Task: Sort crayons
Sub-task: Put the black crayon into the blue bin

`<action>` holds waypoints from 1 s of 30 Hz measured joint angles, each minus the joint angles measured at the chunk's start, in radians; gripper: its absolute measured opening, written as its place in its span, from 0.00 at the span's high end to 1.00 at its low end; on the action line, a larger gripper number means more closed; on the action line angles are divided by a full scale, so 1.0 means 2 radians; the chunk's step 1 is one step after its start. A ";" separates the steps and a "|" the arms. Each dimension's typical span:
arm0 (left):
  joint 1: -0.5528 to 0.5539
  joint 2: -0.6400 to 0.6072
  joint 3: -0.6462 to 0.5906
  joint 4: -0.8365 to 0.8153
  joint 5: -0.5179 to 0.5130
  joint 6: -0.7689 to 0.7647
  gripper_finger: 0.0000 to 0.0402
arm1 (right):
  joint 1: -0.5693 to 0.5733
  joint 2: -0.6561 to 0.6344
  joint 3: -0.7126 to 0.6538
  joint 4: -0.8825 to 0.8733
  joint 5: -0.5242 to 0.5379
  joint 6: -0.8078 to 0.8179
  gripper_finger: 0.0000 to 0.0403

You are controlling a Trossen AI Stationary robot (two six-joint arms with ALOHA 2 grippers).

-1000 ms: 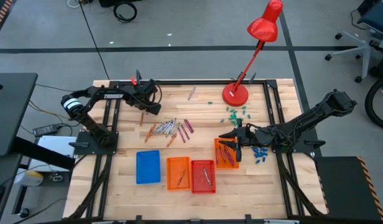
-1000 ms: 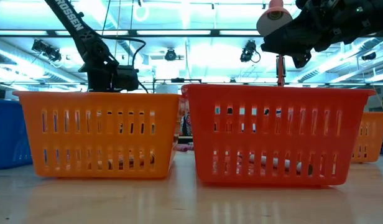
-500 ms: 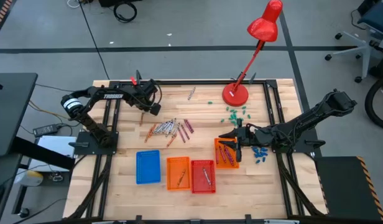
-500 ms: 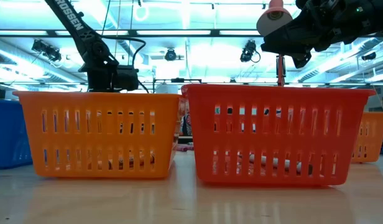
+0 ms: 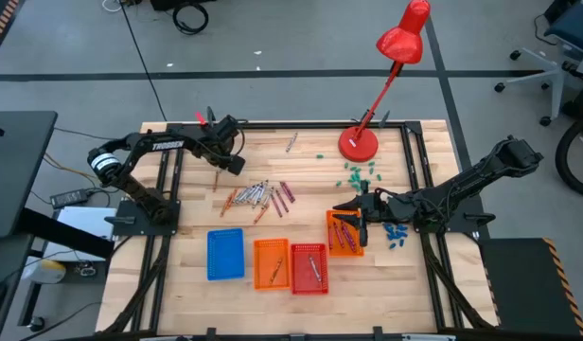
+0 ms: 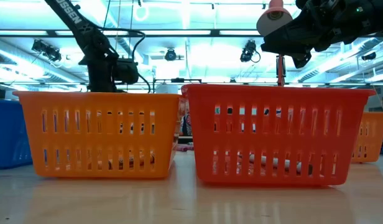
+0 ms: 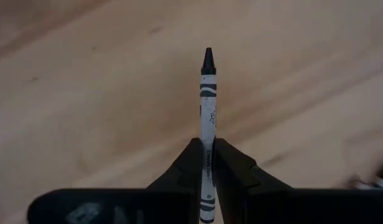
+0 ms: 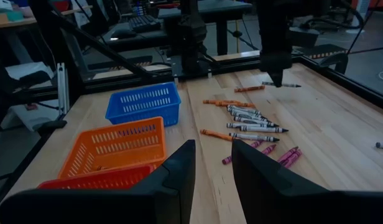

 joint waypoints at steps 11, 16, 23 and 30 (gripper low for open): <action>-0.095 -0.070 0.003 -0.060 0.041 -0.052 0.91 | 0.000 0.000 0.000 -0.003 0.000 0.000 0.73; -0.199 -0.128 0.003 -0.060 0.022 -0.133 0.91 | 0.007 0.000 0.000 -0.004 0.000 0.000 0.73; -0.381 -0.164 0.003 -0.058 -0.040 -0.282 0.91 | 0.010 0.000 0.000 -0.022 0.014 0.000 0.73; -0.544 -0.157 0.003 -0.045 -0.100 -0.425 0.91 | 0.010 0.000 0.000 -0.018 0.025 -0.008 0.73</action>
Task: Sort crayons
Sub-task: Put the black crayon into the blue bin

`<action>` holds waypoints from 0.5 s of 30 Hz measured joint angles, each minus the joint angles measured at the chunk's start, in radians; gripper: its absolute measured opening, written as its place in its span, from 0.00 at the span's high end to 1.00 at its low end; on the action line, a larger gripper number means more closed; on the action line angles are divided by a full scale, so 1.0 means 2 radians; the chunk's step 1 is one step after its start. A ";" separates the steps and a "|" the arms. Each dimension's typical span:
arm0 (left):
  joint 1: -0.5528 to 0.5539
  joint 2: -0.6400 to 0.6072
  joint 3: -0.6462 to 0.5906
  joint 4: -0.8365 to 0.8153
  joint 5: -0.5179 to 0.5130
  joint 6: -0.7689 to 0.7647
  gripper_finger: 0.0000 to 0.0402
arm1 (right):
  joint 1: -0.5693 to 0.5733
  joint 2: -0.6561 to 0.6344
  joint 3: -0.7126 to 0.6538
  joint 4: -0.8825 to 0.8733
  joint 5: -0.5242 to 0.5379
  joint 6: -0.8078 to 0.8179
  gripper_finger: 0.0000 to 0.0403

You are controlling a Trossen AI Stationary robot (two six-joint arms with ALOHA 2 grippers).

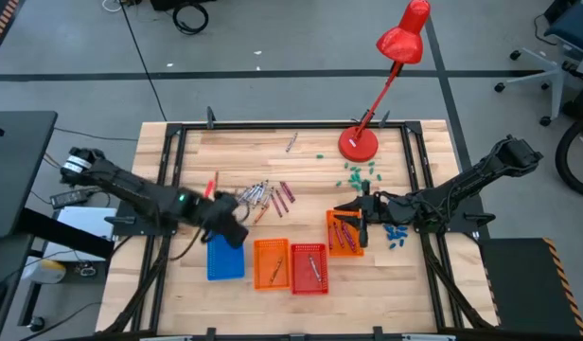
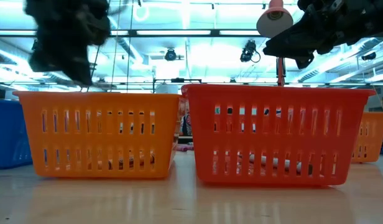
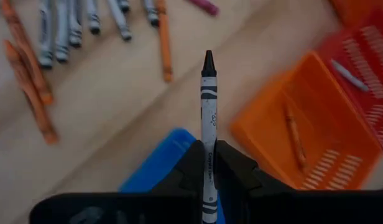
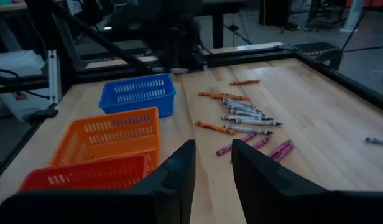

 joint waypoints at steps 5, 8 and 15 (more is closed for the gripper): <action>-0.088 0.000 0.000 0.000 -0.048 -0.080 0.91 | -0.004 0.000 0.000 0.020 0.027 -0.023 0.73; -0.133 0.000 0.000 -0.001 -0.072 -0.130 0.91 | -0.009 0.000 0.000 0.033 0.027 -0.034 0.73; -0.216 0.034 0.000 -0.015 -0.143 -0.289 0.91 | -0.030 0.000 0.000 0.089 0.027 -0.081 0.73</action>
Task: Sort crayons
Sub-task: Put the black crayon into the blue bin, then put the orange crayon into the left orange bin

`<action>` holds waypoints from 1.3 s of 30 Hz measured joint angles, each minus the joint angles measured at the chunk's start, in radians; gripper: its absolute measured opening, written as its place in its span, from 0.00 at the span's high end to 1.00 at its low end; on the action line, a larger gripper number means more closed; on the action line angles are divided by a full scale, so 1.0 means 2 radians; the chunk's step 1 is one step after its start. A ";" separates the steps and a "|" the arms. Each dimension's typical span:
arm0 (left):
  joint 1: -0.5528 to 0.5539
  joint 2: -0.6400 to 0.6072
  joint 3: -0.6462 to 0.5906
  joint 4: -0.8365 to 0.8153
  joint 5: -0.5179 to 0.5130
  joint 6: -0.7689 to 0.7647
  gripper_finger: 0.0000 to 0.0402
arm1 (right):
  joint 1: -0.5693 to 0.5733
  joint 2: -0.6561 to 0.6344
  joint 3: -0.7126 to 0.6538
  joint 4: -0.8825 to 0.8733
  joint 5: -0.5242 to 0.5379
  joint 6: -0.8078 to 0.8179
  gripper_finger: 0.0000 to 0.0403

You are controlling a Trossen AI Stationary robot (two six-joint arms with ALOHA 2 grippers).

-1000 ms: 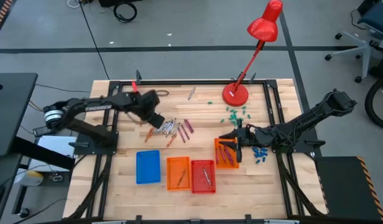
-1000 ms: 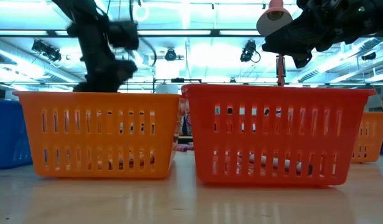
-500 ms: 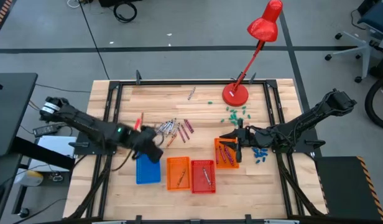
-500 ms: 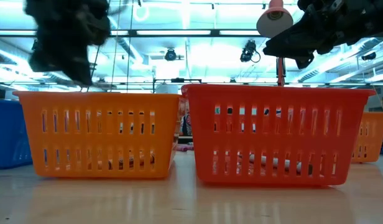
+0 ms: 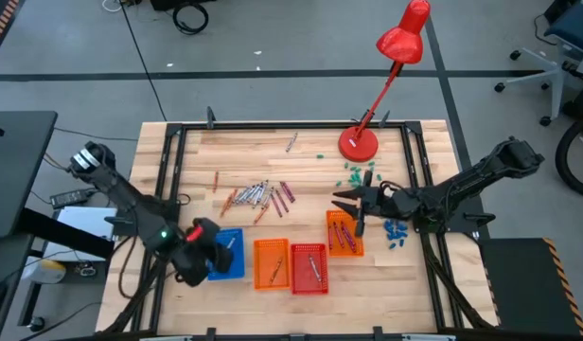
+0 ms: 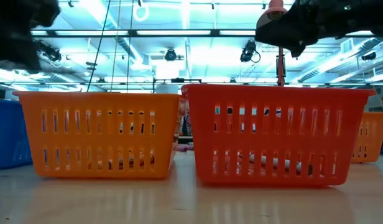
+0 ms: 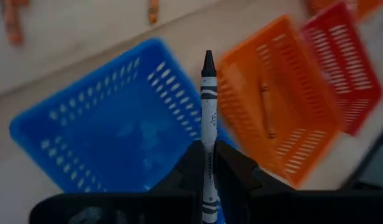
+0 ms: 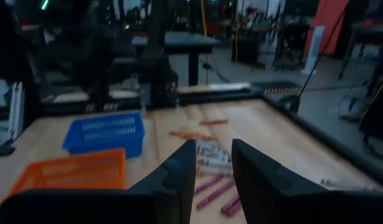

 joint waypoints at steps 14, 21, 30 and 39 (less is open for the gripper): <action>-0.023 0.088 0.000 -0.011 -0.001 -0.129 0.89 | -0.052 0.000 0.000 0.023 -0.064 -0.041 0.73; -0.022 0.088 0.000 -0.017 0.008 -0.129 0.73 | -0.054 0.000 0.000 0.023 -0.070 -0.041 0.73; -0.020 0.038 0.046 -0.115 0.002 -0.061 0.68 | -0.054 0.000 0.000 0.023 -0.070 -0.034 0.73; 0.089 0.035 0.073 -0.196 -0.017 0.110 0.71 | -0.057 0.000 0.000 0.031 -0.070 -0.034 0.73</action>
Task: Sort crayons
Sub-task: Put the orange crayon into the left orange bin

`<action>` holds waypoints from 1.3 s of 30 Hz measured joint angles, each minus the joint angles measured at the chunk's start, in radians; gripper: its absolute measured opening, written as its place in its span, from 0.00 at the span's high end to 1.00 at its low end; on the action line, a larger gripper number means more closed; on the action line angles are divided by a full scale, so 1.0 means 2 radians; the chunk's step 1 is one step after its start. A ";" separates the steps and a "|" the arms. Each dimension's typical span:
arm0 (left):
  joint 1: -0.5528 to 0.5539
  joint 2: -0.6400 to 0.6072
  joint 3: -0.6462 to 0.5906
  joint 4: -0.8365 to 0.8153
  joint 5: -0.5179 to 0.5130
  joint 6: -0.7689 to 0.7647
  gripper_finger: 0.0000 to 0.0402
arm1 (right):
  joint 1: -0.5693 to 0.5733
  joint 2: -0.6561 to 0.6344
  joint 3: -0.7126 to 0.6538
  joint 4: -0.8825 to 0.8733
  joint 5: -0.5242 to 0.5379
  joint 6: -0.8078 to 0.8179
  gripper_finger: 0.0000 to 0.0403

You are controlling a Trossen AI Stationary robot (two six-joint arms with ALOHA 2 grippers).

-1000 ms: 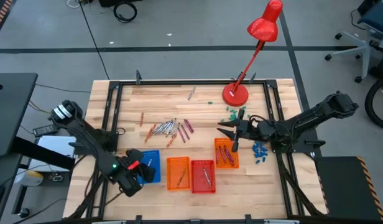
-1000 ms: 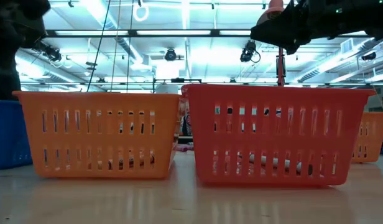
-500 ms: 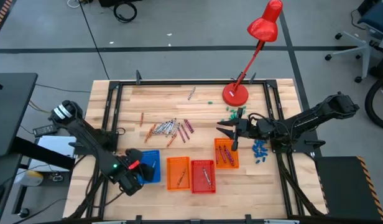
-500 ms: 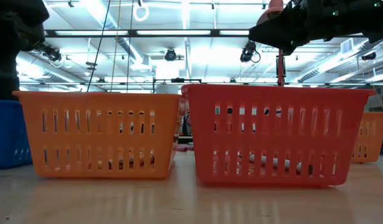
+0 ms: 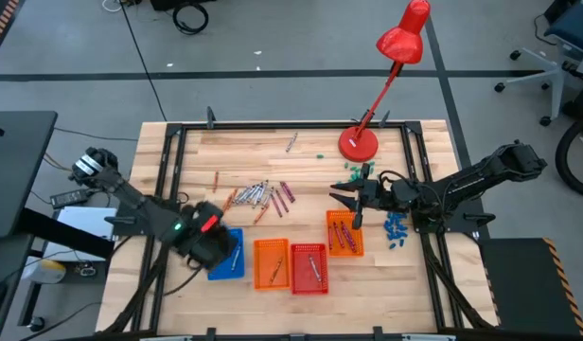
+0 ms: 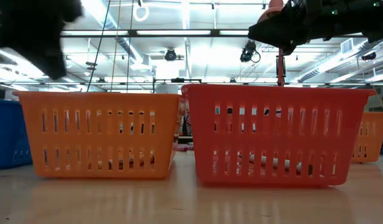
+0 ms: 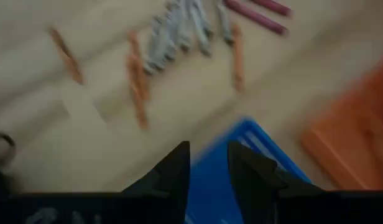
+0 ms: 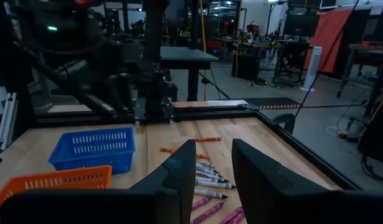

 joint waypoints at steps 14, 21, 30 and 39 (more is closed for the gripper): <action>0.256 0.000 -0.080 0.020 0.070 0.221 0.71 | 0.001 0.000 0.000 -0.001 -0.015 0.000 0.73; 0.350 -0.001 -0.110 0.099 0.093 0.331 0.71 | 0.001 0.000 0.000 0.000 -0.024 0.001 0.73; 0.437 -0.001 -0.126 0.123 0.098 0.405 0.71 | 0.001 0.000 0.000 -0.004 -0.026 0.002 0.73; 0.491 -0.001 -0.126 0.148 0.106 0.453 0.71 | 0.002 0.000 0.000 -0.012 -0.026 0.006 0.73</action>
